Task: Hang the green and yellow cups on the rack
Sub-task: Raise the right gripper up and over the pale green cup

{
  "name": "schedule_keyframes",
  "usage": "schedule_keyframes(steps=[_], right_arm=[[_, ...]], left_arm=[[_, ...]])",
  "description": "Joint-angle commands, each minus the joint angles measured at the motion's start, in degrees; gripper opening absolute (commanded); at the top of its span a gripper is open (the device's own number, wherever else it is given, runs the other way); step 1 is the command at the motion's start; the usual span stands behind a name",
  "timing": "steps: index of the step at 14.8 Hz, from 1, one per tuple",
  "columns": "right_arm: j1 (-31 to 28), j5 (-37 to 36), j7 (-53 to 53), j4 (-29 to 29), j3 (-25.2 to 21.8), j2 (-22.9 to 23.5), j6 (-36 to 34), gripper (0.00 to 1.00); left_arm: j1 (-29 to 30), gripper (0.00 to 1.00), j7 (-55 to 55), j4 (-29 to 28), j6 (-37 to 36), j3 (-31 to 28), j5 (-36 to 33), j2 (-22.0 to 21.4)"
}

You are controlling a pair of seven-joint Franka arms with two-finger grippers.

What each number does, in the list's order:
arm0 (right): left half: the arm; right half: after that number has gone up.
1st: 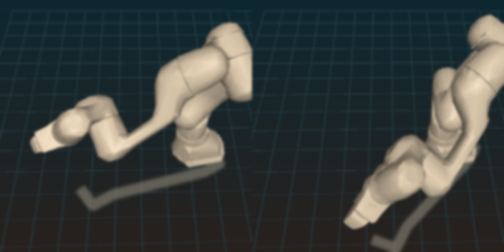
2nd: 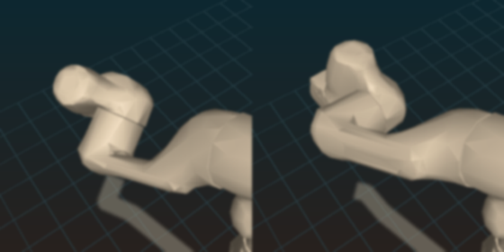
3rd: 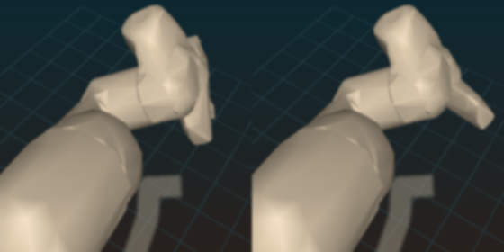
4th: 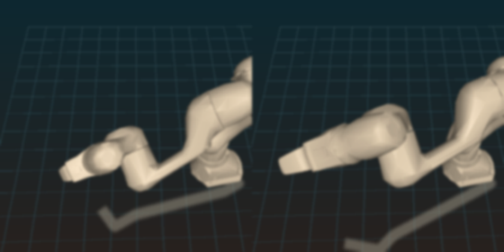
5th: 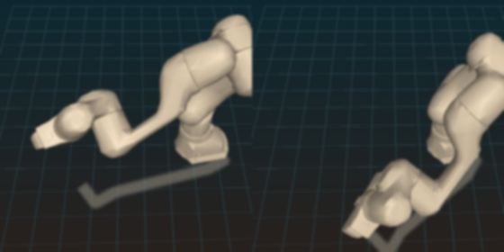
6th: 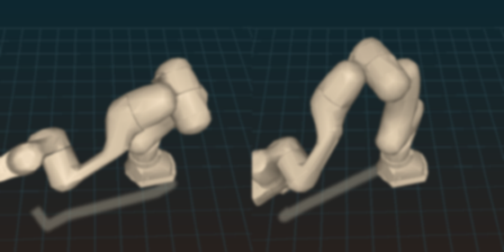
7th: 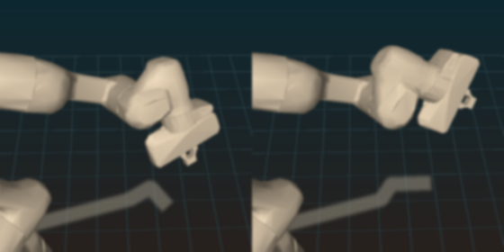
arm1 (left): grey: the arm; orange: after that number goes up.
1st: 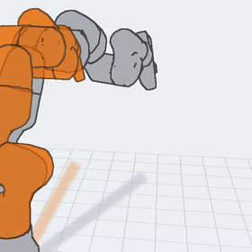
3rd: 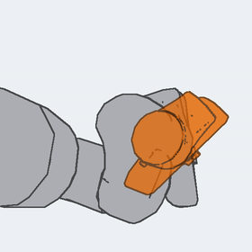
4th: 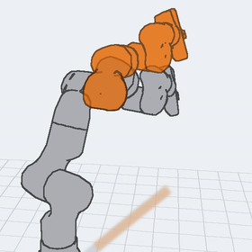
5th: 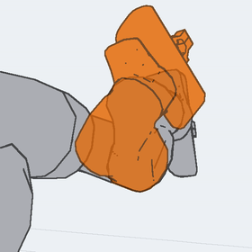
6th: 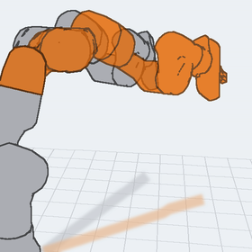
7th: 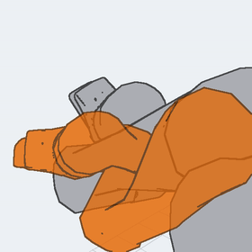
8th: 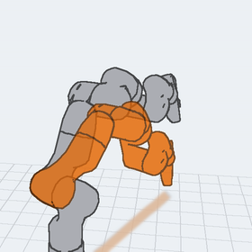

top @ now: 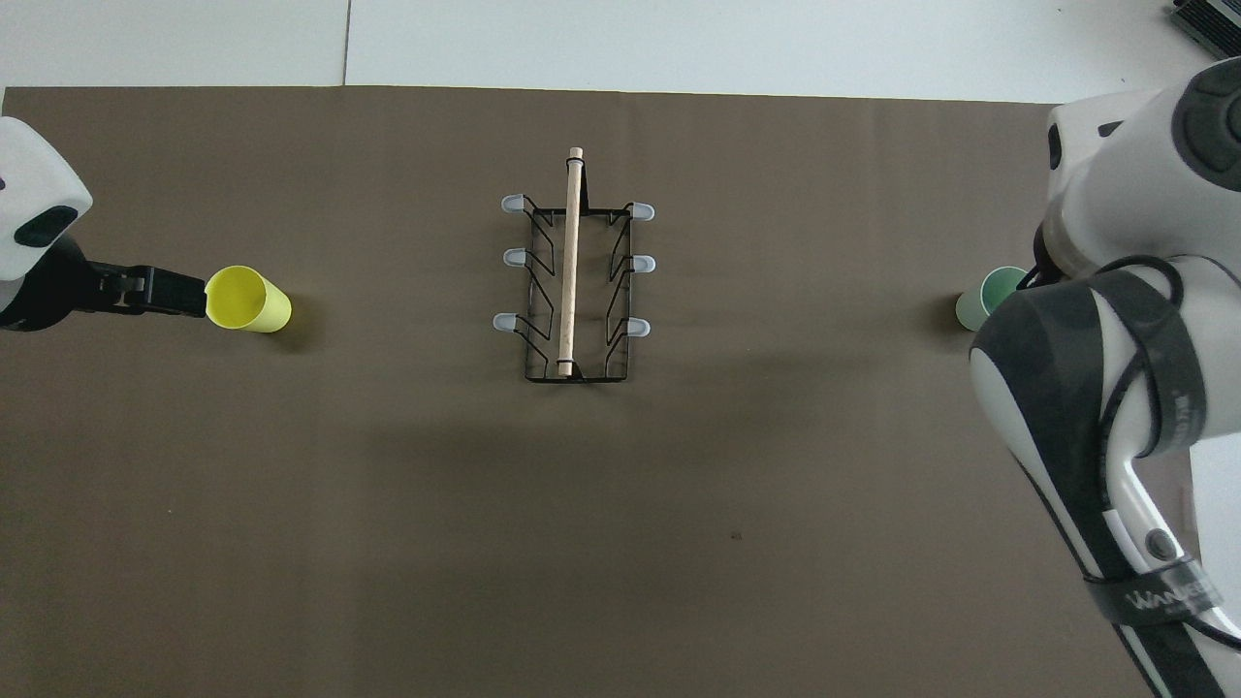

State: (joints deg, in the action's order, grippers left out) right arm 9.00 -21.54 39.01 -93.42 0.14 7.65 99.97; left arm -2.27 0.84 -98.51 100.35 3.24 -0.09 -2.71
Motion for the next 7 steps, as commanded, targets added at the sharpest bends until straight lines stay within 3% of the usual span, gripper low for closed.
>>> schedule_keyframes(steps=[1,3,7], right_arm=[[2.6,-8.0,9.4,-1.6,0.0,2.1,3.7,1.0],[5.4,-13.9,12.8,-5.3,0.0,1.8,6.6,1.0],[5.4,-18.5,14.9,-7.7,0.0,1.8,8.1,1.0]], left_arm=[[0.9,1.0,0.6,-1.2,-0.4,0.6,1.0,-1.3],[0.9,1.0,0.6,-1.2,-0.5,0.6,1.0,-1.3],[0.9,1.0,0.6,-1.2,-0.5,0.6,1.0,-1.3]])
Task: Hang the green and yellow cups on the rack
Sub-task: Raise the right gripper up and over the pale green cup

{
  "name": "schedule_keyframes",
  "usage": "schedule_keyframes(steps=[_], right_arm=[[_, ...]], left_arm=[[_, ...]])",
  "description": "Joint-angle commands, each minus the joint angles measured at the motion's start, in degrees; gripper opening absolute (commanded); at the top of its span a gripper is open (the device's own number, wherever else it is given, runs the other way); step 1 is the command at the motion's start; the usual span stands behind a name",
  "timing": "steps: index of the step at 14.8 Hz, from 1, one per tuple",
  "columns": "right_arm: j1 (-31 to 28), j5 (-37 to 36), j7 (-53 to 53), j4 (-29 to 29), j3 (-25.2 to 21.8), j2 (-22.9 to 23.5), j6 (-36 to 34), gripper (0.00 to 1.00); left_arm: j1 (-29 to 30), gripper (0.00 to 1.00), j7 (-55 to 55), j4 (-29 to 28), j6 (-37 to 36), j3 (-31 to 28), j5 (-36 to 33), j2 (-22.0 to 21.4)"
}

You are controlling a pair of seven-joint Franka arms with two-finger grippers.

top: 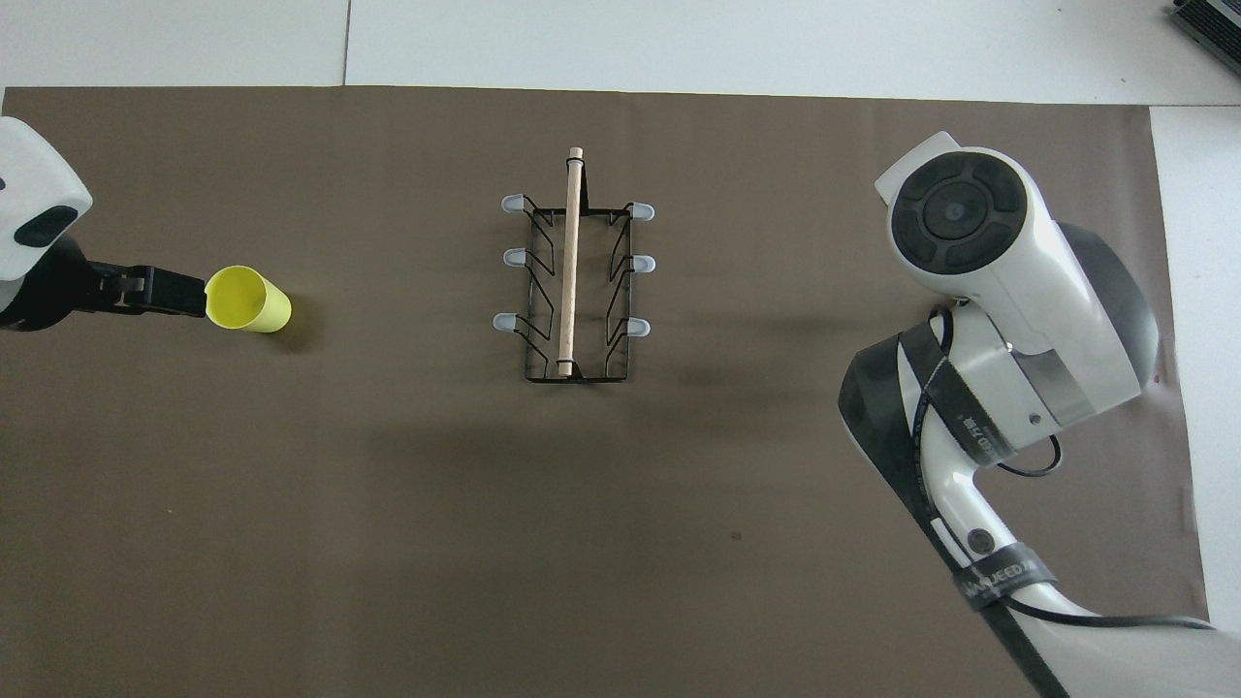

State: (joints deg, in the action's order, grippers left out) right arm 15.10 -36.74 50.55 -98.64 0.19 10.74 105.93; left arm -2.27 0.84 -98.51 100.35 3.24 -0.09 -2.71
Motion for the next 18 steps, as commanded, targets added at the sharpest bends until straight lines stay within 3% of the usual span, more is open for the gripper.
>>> schedule_keyframes(steps=[1,5,11,18], right_arm=[[-0.6,-5.2,6.3,-4.1,-0.2,-1.3,4.3,1.0],[-0.6,-15.4,11.9,-11.5,-0.1,-1.0,11.7,1.0],[-0.6,-22.1,11.9,-15.4,-0.2,2.4,17.6,1.0],[1.2,-27.8,0.5,-17.9,-0.2,9.0,17.4,1.0]], left_arm=[[0.9,1.0,0.6,-1.2,-0.5,0.6,1.0,-1.3],[0.9,1.0,0.6,-1.2,-0.4,0.6,1.0,-1.3],[0.9,1.0,0.6,-1.2,-0.4,0.6,1.0,-1.3],[0.9,1.0,0.6,-1.2,-0.5,0.6,1.0,-1.3]])
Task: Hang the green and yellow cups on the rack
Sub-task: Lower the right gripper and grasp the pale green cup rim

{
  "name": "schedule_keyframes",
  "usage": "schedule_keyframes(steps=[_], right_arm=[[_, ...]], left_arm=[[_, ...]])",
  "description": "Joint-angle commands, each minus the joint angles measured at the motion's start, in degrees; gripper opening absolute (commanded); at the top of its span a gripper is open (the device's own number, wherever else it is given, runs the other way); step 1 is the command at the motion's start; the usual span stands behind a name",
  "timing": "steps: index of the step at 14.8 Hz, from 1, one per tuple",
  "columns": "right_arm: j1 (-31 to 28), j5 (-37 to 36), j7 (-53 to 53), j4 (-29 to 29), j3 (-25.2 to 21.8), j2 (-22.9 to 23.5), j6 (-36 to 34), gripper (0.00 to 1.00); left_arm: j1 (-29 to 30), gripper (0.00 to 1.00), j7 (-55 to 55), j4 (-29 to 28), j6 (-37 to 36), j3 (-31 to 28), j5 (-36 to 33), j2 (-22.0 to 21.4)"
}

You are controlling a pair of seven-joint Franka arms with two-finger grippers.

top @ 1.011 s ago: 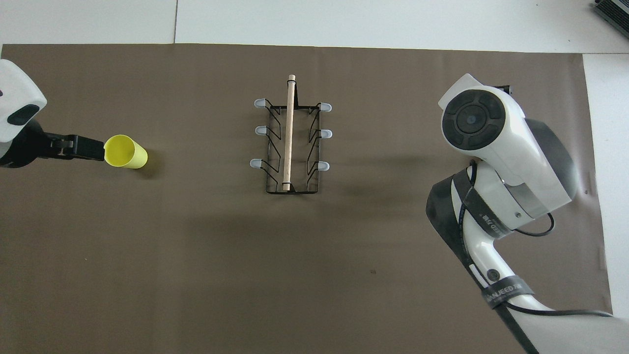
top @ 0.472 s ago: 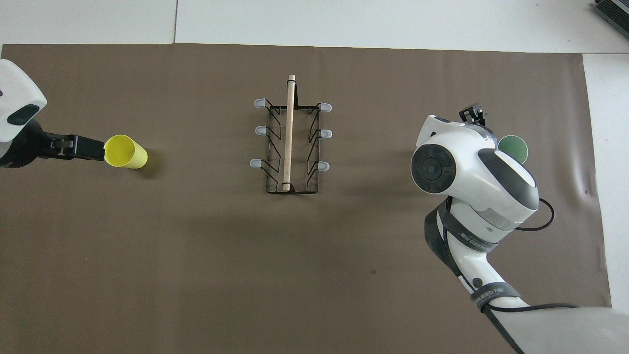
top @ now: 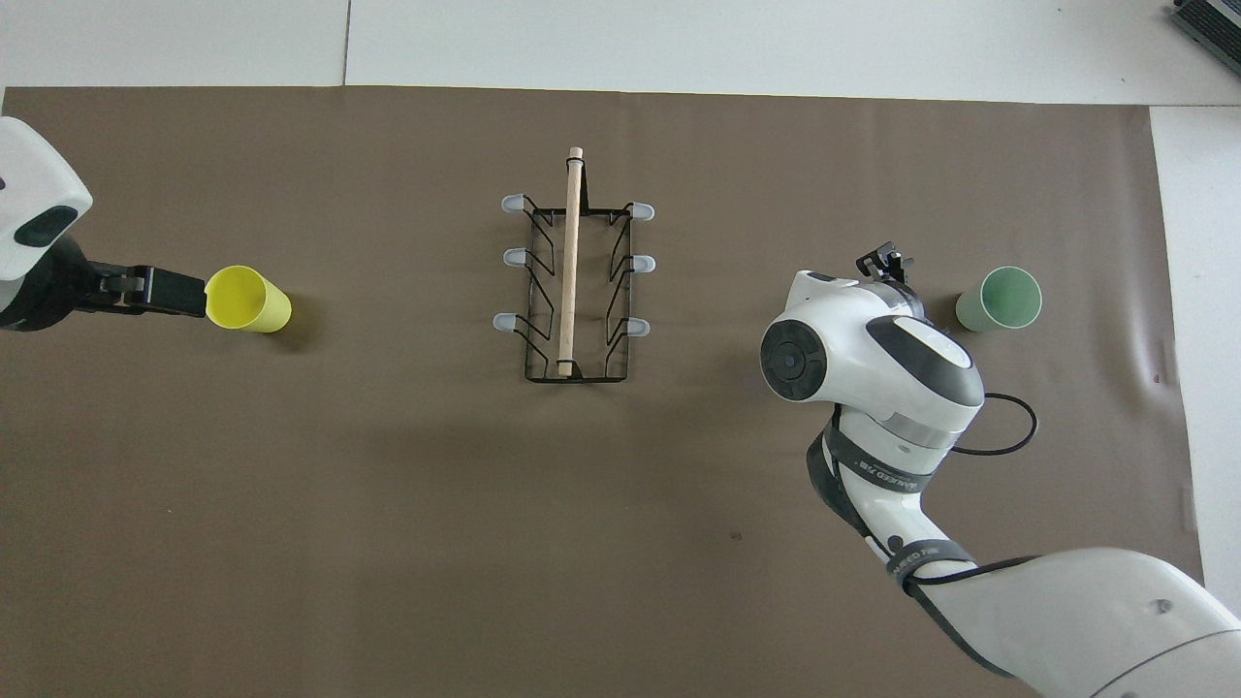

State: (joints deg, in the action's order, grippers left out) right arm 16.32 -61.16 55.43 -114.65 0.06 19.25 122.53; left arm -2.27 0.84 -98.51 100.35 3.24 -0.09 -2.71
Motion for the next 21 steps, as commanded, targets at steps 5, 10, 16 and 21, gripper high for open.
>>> schedule_keyframes(steps=[5,10,16,21], right_arm=[[-3.2,-7.5,-15.6,-6.0,-0.1,0.6,1.4,1.0],[-5.1,-9.9,-17.2,-7.5,-0.1,0.4,3.0,1.0],[-6.6,-16.2,-17.2,-7.7,-0.1,0.5,4.9,1.0],[-8.6,-19.9,-17.3,-7.6,-0.1,0.8,6.4,1.0]], left_arm=[[0.9,1.0,0.6,-1.2,-0.5,0.6,1.0,-1.3],[0.9,1.0,0.6,-1.2,-0.5,0.6,1.0,-1.3],[0.9,1.0,0.6,-1.2,-0.5,0.6,1.0,-1.3],[0.9,1.0,0.6,-1.2,-0.5,0.6,1.0,-1.3]])
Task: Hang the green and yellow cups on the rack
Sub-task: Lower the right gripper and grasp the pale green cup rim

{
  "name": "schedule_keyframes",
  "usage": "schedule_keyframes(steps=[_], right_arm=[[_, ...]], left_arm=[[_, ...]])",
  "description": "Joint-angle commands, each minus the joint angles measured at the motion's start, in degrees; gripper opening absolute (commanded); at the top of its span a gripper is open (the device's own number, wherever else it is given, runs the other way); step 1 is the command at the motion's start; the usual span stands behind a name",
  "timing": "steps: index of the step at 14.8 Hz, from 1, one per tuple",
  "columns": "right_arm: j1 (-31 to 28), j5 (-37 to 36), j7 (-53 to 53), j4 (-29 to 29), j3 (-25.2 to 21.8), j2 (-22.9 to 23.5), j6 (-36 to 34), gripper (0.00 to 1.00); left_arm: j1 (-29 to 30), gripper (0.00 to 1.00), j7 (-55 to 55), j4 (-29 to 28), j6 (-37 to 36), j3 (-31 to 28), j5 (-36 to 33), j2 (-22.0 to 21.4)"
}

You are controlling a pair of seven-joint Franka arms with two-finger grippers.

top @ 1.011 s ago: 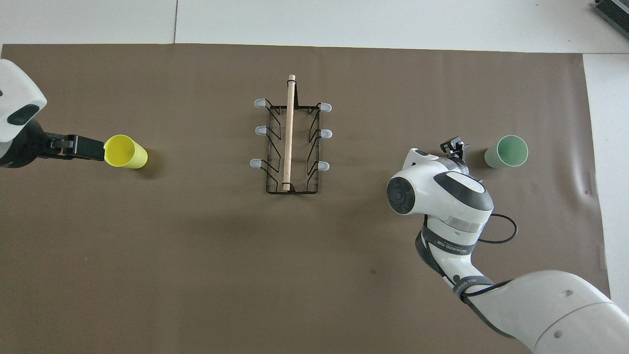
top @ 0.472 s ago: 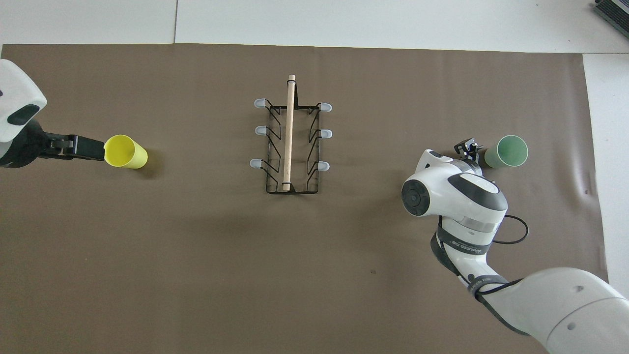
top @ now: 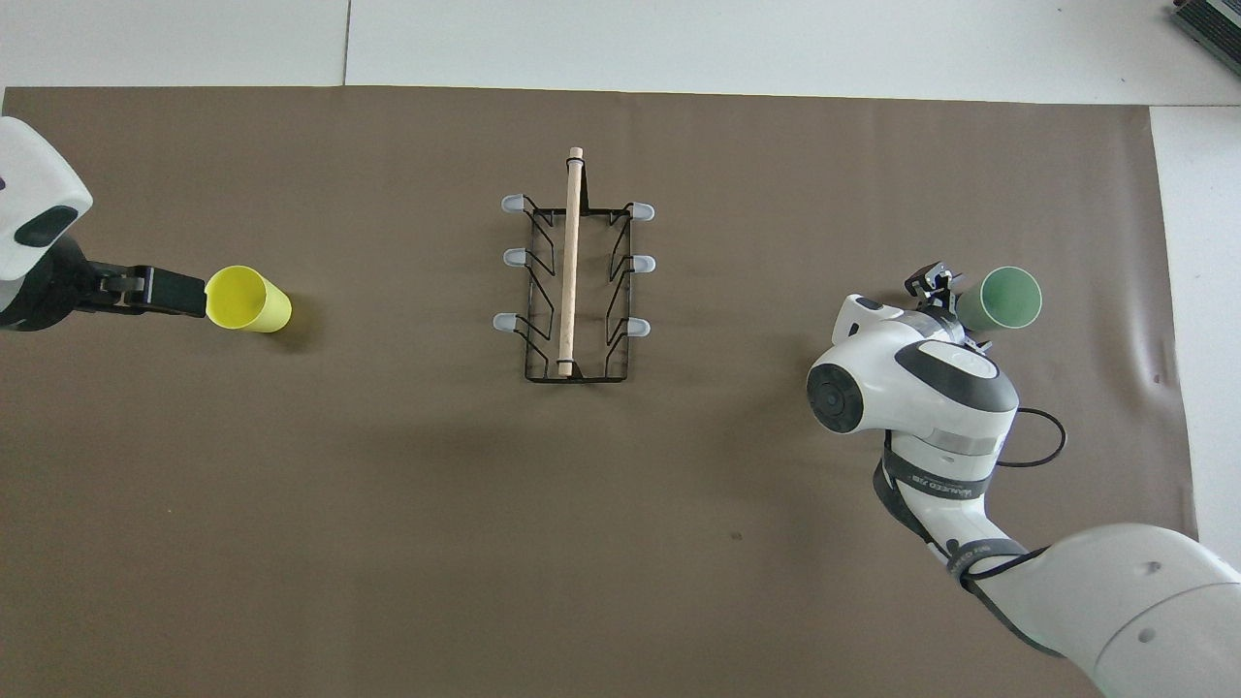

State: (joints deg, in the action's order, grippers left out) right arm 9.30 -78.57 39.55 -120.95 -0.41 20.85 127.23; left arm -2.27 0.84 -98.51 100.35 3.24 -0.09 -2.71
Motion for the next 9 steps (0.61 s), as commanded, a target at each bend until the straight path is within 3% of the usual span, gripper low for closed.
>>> schedule_keyframes(steps=[1,9], right_arm=[[-1.8,-2.5,-1.4,-1.3,0.4,-0.8,2.2,1.0],[-5.1,-11.3,-5.2,-1.3,0.4,-0.3,5.0,1.0]], left_arm=[[0.9,1.0,0.6,-1.2,-0.5,0.6,1.0,-1.3],[0.9,1.0,0.6,-1.2,-0.4,0.6,1.0,-1.3]])
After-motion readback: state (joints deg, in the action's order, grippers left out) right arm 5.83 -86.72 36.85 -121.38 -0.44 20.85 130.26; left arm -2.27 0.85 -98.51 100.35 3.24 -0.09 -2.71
